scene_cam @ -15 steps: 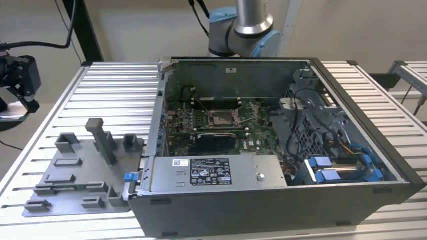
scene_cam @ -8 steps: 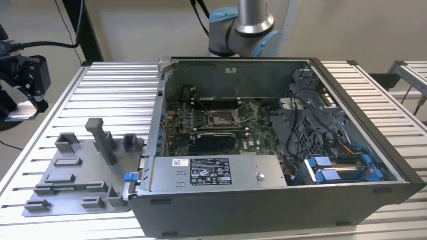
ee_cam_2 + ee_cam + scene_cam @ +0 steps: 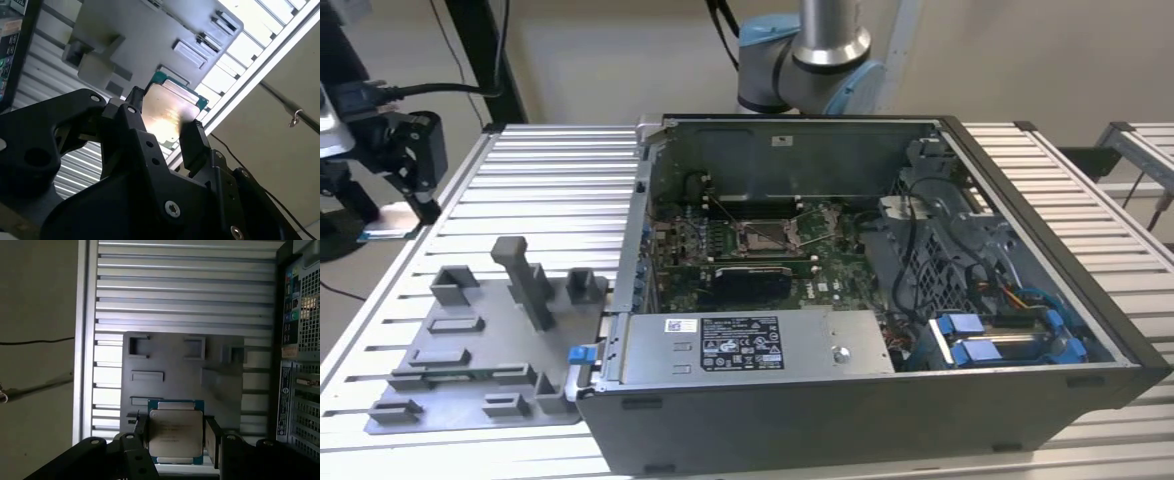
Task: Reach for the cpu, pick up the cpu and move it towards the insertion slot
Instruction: 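Pick up the cpu and move it towards the insertion slot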
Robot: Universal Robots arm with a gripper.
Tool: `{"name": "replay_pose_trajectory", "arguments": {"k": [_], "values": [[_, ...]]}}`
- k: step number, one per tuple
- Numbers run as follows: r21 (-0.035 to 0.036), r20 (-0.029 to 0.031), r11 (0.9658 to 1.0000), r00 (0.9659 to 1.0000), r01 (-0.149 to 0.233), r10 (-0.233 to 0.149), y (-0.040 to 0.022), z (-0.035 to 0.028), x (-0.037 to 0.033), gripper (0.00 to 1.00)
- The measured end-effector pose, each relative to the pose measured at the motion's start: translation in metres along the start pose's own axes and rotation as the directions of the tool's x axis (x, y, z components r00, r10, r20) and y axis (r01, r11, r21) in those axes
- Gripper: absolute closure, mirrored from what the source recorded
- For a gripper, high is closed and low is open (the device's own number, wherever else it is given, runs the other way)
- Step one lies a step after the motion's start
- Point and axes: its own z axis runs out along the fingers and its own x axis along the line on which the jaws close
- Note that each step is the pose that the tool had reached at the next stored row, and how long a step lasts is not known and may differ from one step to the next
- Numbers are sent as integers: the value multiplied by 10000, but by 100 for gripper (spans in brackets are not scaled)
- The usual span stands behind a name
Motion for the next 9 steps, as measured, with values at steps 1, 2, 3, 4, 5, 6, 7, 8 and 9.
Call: {"name": "replay_pose_trajectory", "arguments": {"k": [1,2,3,4,5,6,7,8,9], "values": [[1,0,10000,10000,1,-1,-1,0,-29,100],[1,0,10000,10000,0,0,-1,-1,-56,100],[0,0,10000,10000,1,-1,-2,0,-81,100],[0,0,10000,10000,1,-1,-2,-1,-107,100],[1,0,10000,10000,1,-1,-3,-1,-133,100],[0,0,10000,10000,1,-1,-3,-1,-160,100],[1,-1,10000,10000,1,-1,-4,-2,-187,100],[2,-1,10000,10000,1,-1,-4,-2,-213,100],[0,0,10000,10000,1,-1,-5,-1,-240,100]]}}
